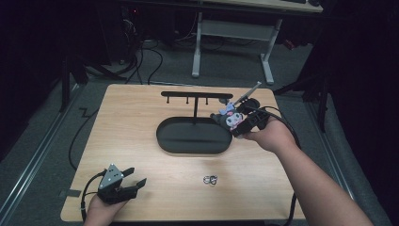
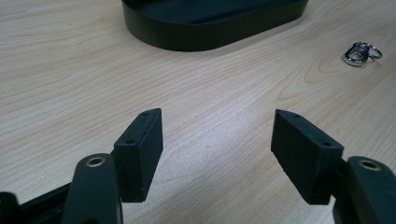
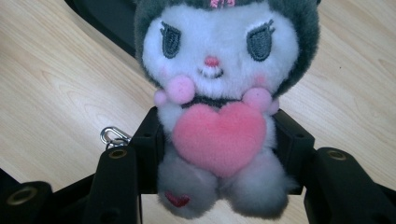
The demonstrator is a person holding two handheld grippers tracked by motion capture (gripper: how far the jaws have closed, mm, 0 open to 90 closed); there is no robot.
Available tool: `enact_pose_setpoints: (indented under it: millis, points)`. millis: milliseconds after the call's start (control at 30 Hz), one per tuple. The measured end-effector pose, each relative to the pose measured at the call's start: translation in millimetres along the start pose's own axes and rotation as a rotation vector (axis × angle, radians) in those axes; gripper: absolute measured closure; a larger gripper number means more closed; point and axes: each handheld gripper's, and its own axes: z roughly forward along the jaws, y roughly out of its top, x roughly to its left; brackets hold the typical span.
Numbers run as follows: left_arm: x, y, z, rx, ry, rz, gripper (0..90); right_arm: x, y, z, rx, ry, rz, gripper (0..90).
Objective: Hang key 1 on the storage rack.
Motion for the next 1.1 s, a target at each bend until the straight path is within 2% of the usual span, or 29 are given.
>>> enact_pose_setpoints:
  millis: [367,433,700,833,967,1100]
  points:
    - [1.2,-0.3,-0.7,-0.004,0.000,-0.005,34.8,7.9,17.2,6.6,0.008,-0.021,-0.023,47.9]
    - [1.3,-0.3,-0.8,-0.004,0.000,-0.006,34.8,8.8,18.2,9.7,0.012,-0.021,-0.035,47.9]
    - [1.4,-0.3,-0.8,-0.004,-0.001,-0.005,34.8,10.8,18.3,19.5,0.019,-0.012,-0.033,47.9]
    - [1.5,-0.4,0.1,-0.002,-0.003,-0.004,34.8,9.7,15.7,12.5,0.003,-0.018,-0.009,47.9]
    - [0.5,-0.2,1.2,0.003,-0.006,-0.001,34.8,10.8,13.3,1.4,-0.028,-0.016,-0.023,48.0]
    - [-1.8,0.2,1.1,0.002,-0.009,0.005,34.8,14.8,14.6,-0.9,-0.037,-0.026,-0.038,48.0]
